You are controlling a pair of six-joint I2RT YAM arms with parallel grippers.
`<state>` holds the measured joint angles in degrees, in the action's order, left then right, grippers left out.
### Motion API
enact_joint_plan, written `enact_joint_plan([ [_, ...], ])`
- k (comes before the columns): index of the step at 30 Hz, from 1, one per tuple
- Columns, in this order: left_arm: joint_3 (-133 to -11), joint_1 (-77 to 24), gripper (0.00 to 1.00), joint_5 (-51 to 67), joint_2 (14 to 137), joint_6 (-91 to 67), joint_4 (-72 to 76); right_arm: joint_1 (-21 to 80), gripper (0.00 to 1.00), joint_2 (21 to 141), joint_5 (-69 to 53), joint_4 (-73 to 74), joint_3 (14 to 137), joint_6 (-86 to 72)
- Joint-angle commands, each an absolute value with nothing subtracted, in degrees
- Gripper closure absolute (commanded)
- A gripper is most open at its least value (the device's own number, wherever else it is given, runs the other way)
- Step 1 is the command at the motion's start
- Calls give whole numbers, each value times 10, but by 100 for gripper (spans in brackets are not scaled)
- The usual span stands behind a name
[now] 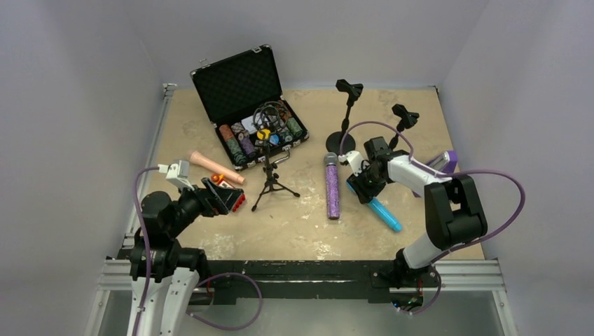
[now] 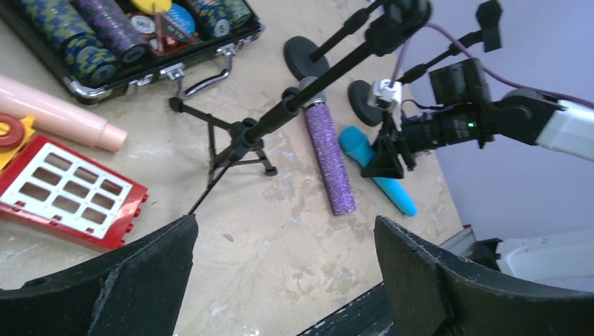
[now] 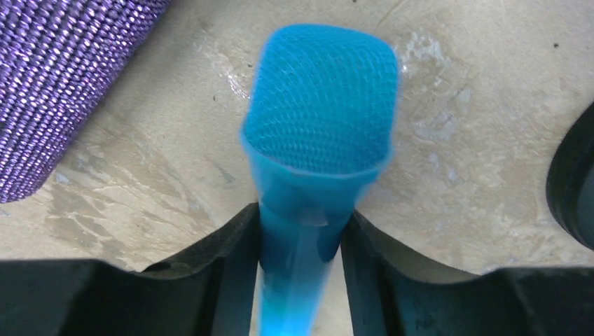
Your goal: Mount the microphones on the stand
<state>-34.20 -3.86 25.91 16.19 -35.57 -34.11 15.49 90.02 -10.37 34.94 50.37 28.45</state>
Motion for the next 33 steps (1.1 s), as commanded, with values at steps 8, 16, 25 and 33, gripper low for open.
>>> enact_joint_plan([
  [8,-410,-36,1,430,153,-484,-167,153,95,806,-217,403,534,308],
  [16,-557,-45,0,486,232,-549,-81,148,100,652,-405,527,704,329],
  [25,-672,-217,0,387,354,-486,-107,147,100,665,-544,472,932,119],
  [33,-786,-512,3,168,557,-352,-180,119,100,684,-648,397,934,-16],
])
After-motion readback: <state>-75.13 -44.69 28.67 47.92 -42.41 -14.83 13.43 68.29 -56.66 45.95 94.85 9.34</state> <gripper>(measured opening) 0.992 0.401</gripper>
